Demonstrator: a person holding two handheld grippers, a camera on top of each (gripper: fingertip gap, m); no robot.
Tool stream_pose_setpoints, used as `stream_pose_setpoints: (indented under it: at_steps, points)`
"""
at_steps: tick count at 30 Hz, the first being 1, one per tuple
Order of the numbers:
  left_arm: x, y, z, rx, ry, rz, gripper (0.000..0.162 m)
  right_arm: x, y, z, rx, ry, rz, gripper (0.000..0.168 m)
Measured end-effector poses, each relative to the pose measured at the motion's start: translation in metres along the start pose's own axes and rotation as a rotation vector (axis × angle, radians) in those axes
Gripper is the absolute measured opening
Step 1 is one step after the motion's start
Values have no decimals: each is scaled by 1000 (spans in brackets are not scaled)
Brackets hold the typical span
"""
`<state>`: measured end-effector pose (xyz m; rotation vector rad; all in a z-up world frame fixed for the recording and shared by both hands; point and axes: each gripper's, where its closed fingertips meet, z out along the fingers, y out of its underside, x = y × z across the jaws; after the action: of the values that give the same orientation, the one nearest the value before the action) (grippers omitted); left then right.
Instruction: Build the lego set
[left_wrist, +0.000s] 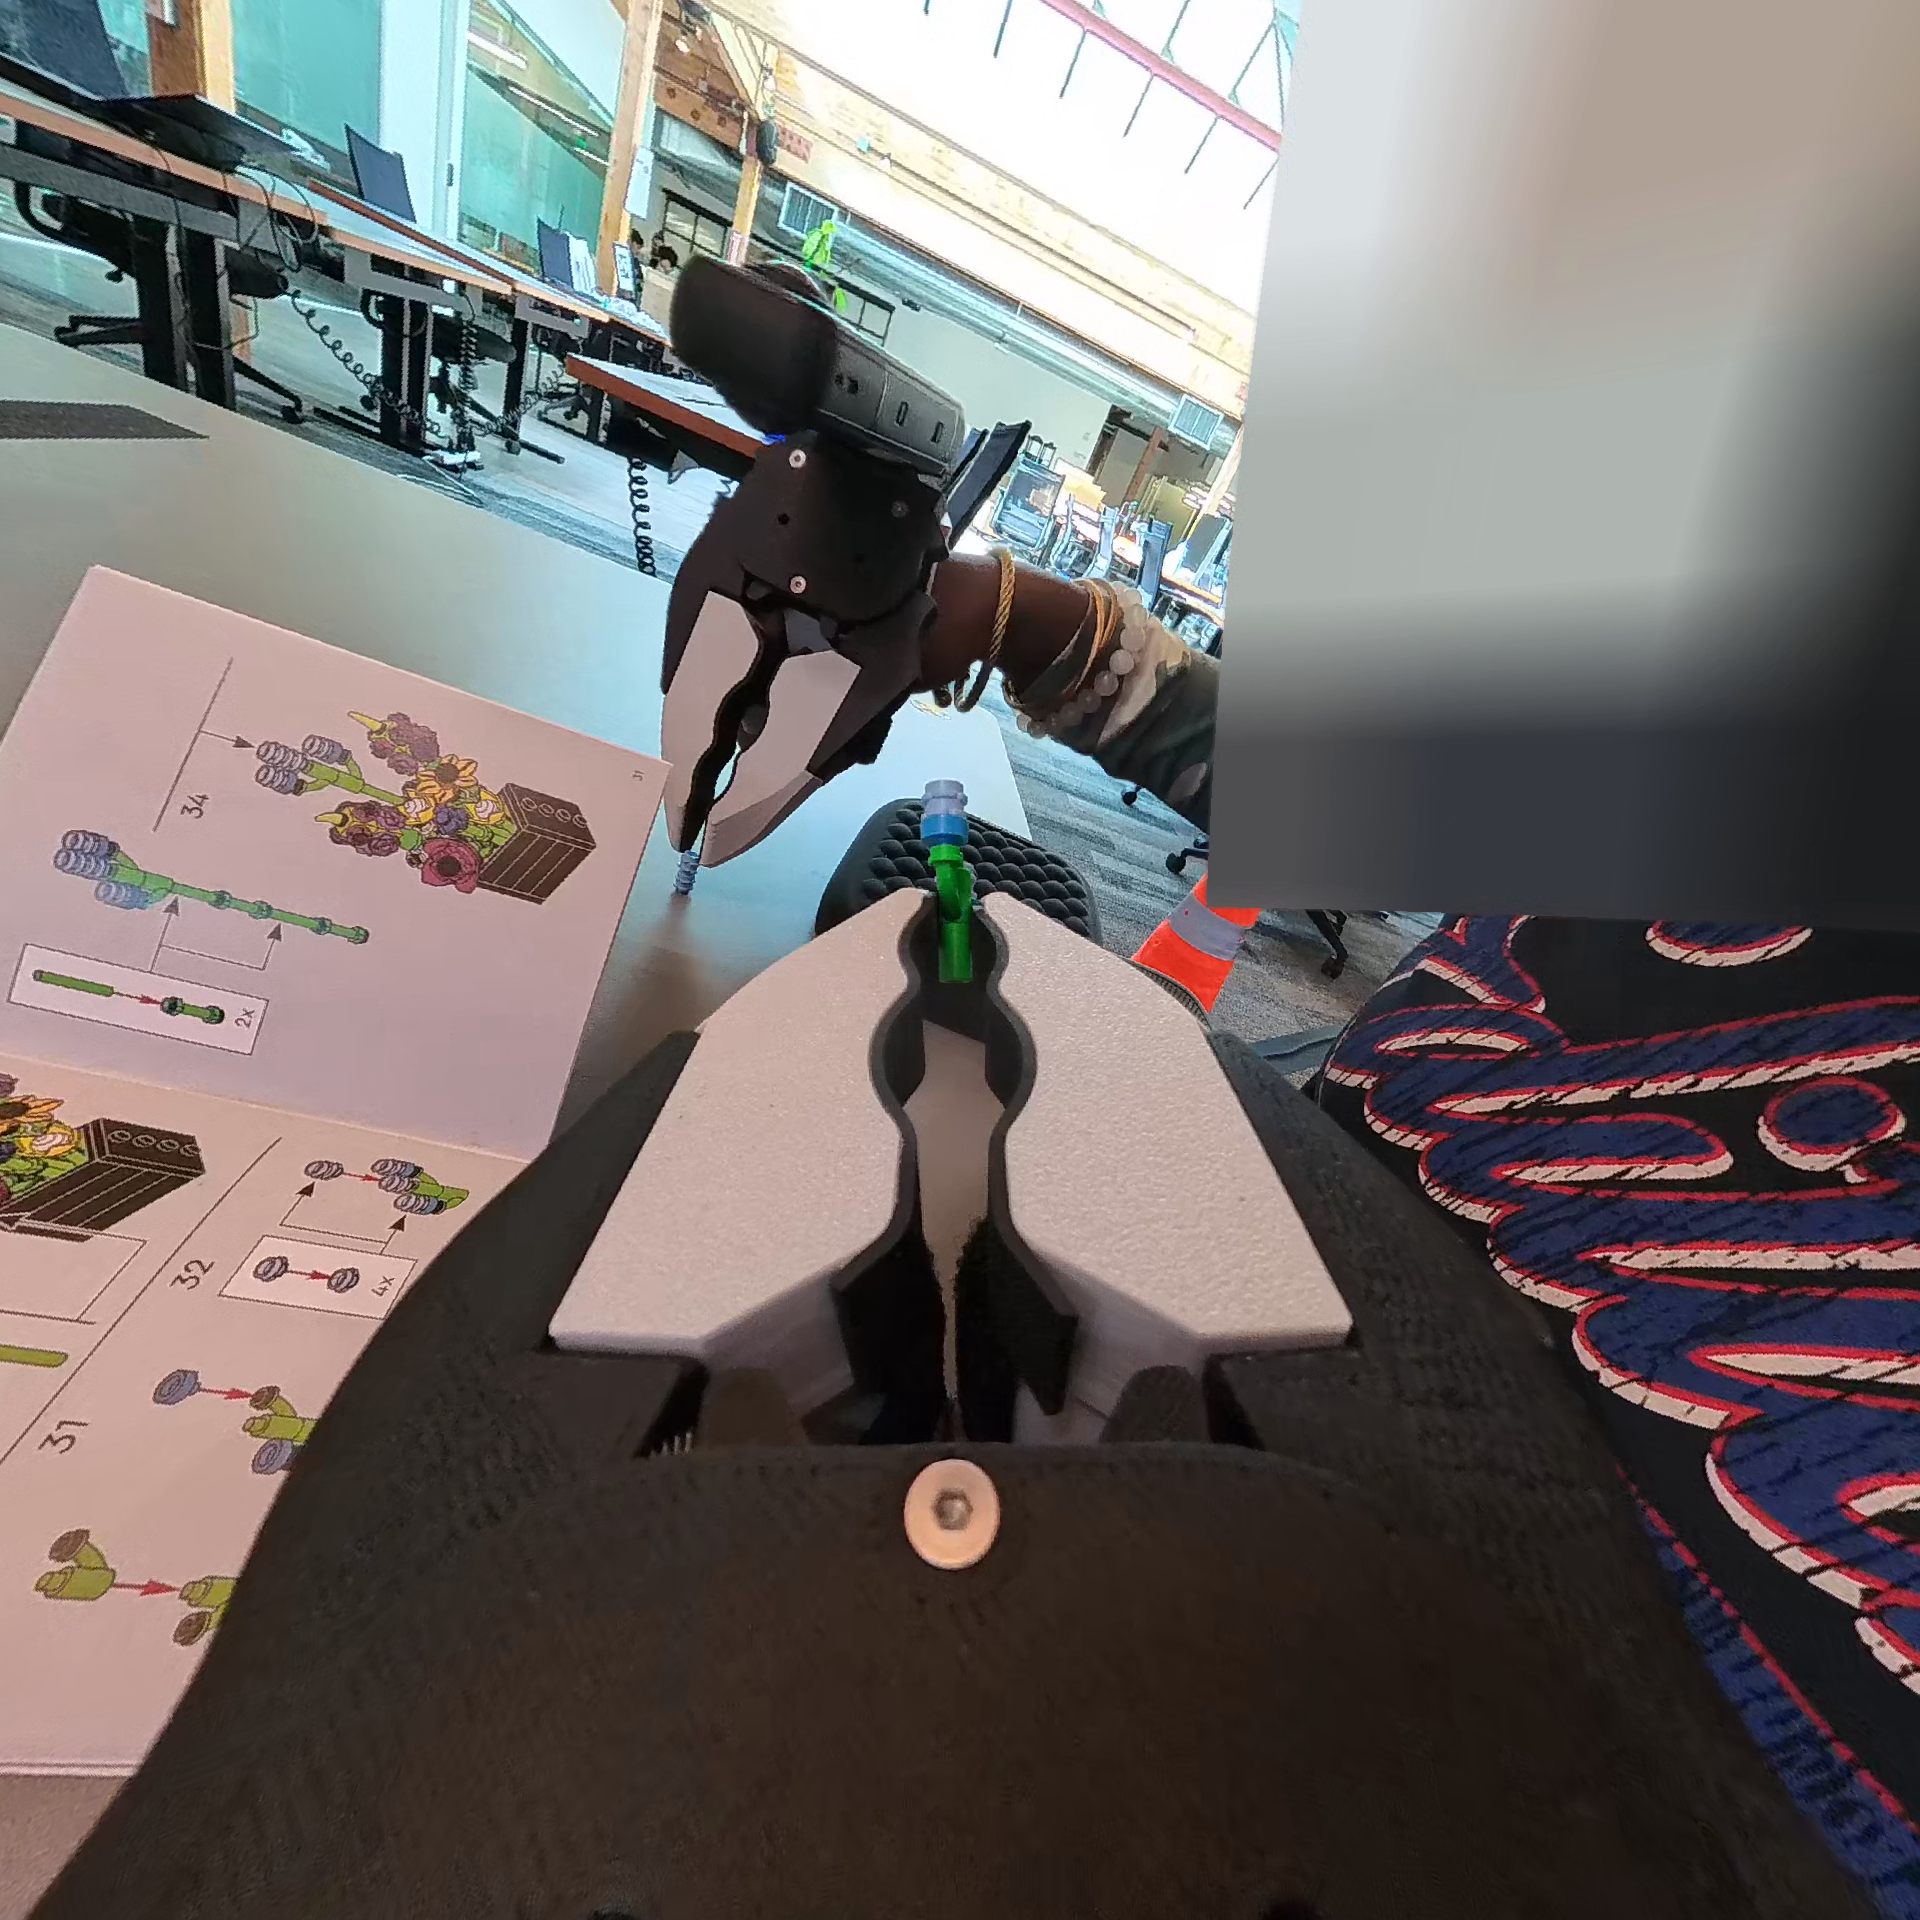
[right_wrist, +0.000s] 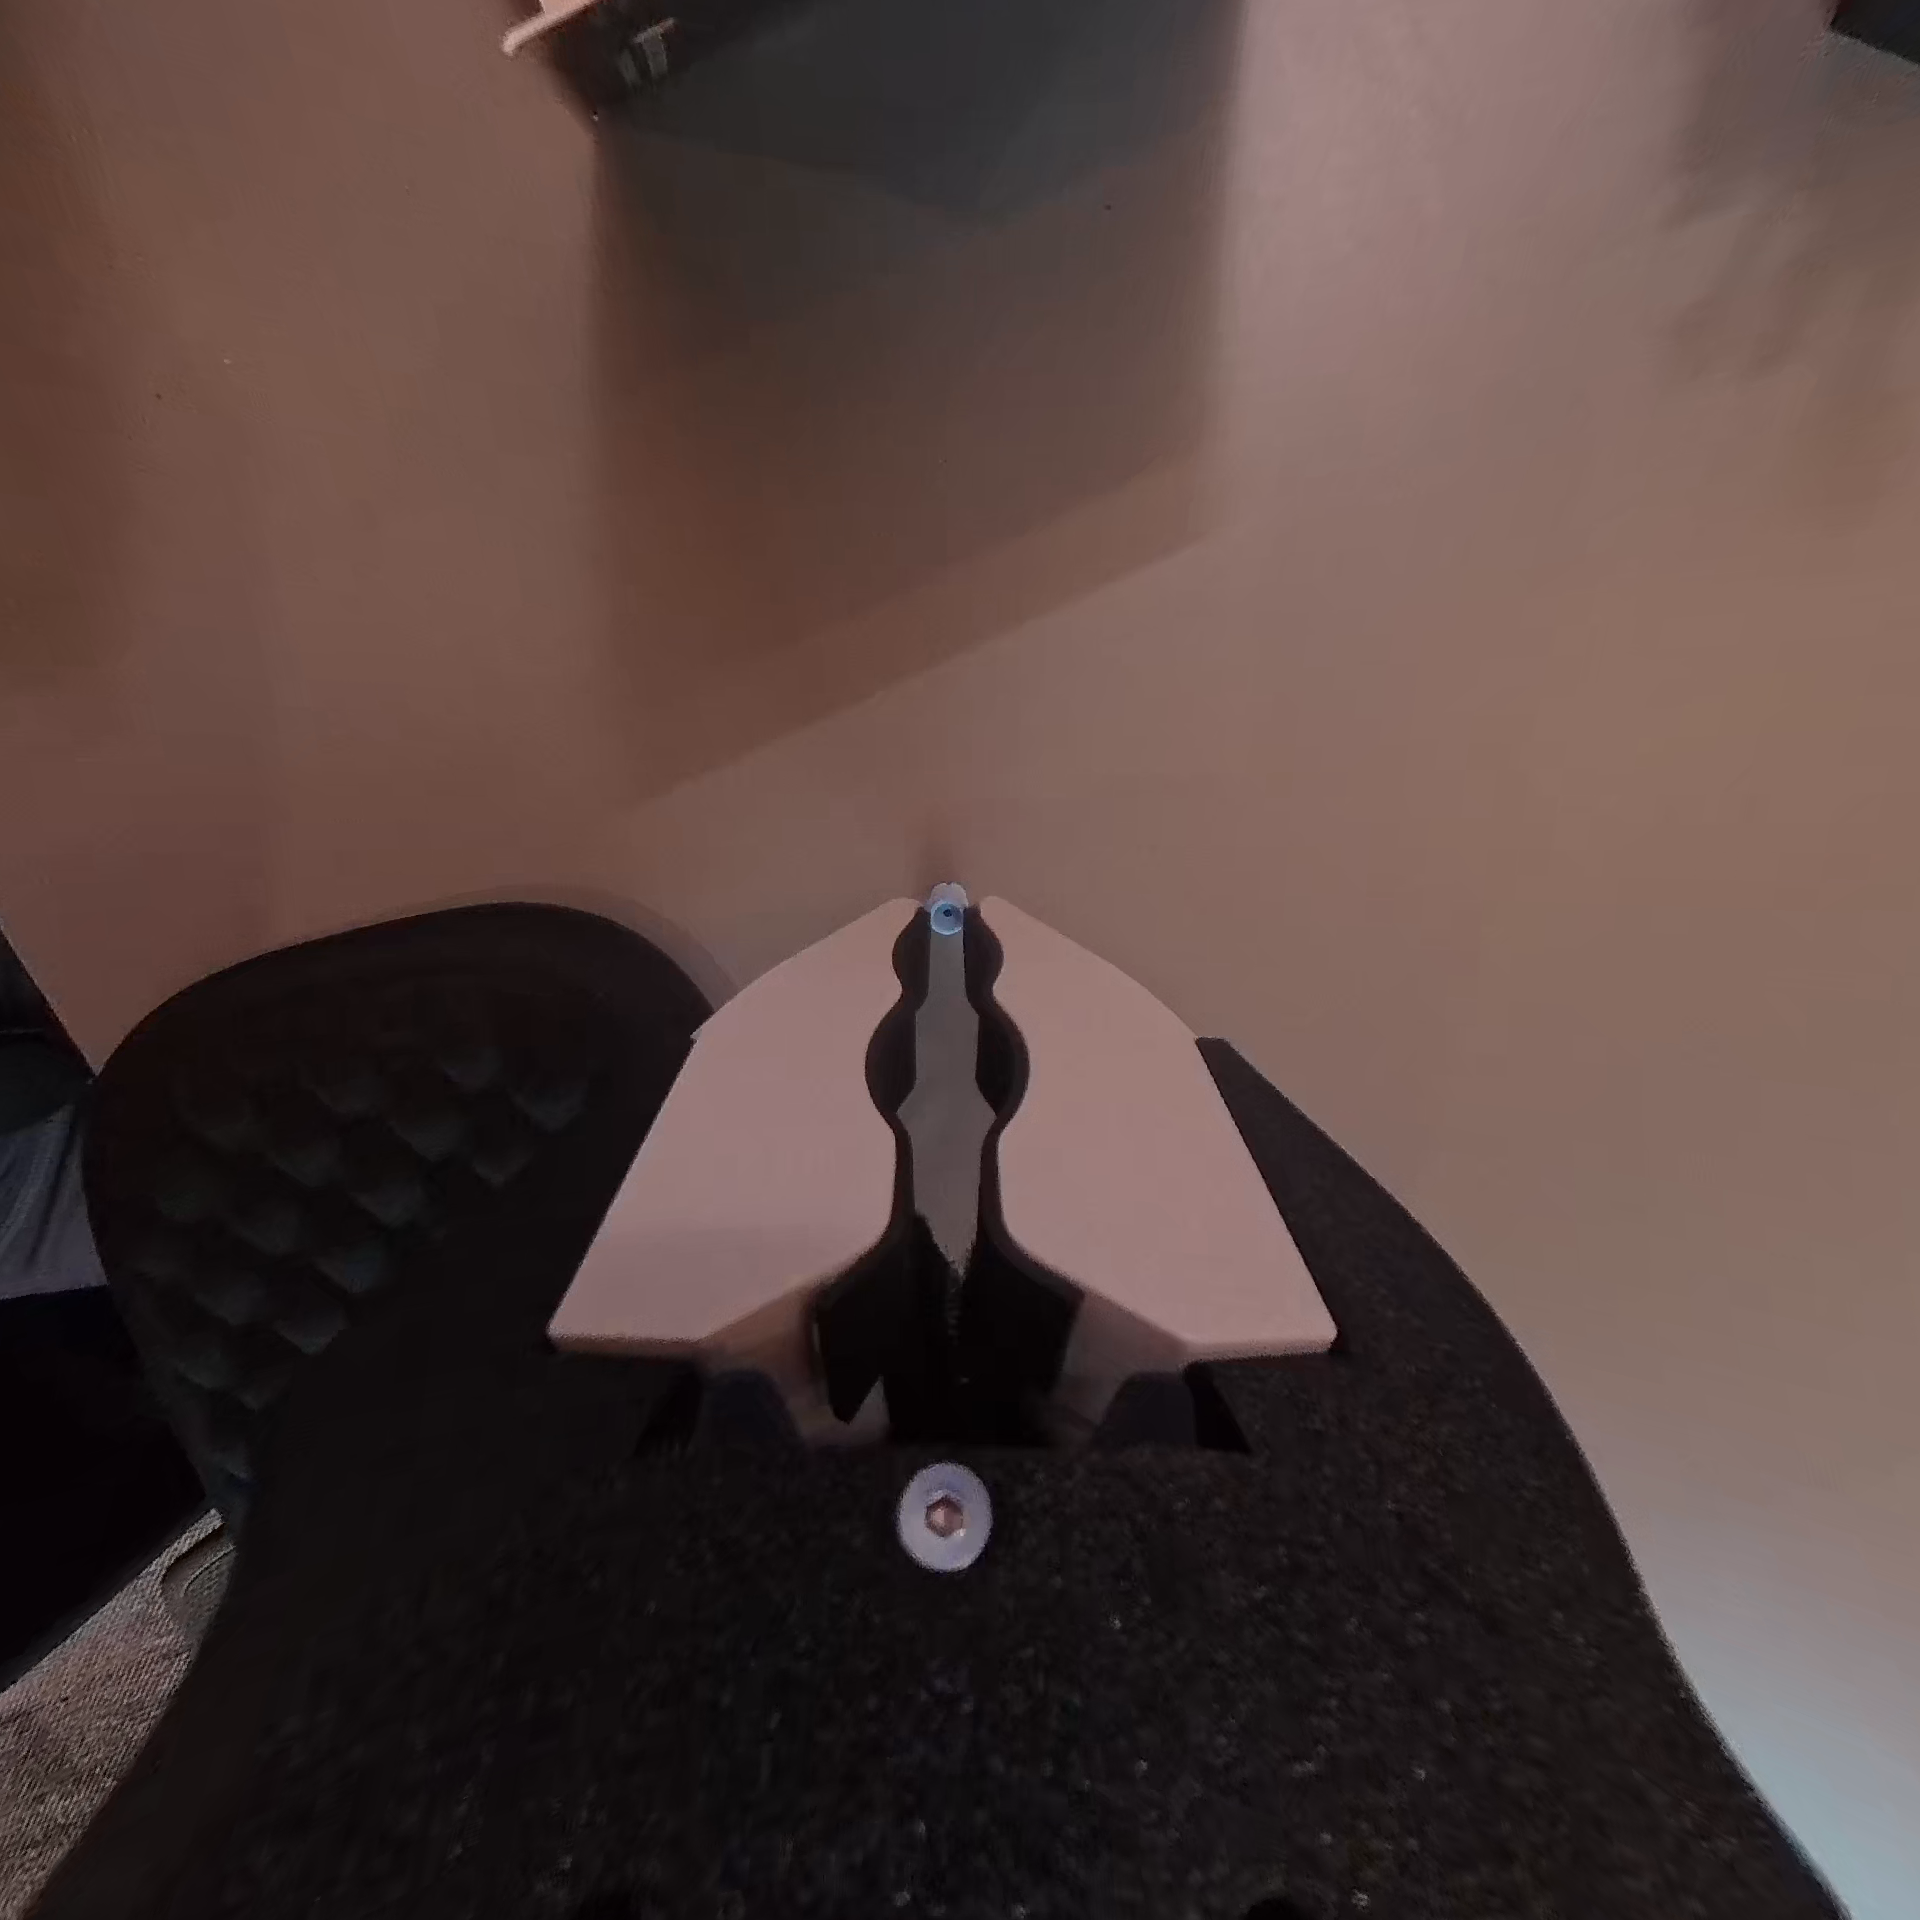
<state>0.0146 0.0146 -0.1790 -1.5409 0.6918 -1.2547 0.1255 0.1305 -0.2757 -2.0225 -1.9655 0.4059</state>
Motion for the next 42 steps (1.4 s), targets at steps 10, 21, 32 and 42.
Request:
stream_pose_setpoints:
  at_steps: [10,21,32,42]
  points:
    - [1,1,1,-4,3,2,6,0,1,1,-157,-55,7,6]
    - [1,2,1,-8,11,3,6,-1,1,2,-385,-106,-2,6]
    - [3,1,0,-4,19,7,6,-3,-1,4,-506,-106,26,6]
    - [4,1,0,3,25,11,6,-4,-4,7,-564,-88,5,6]
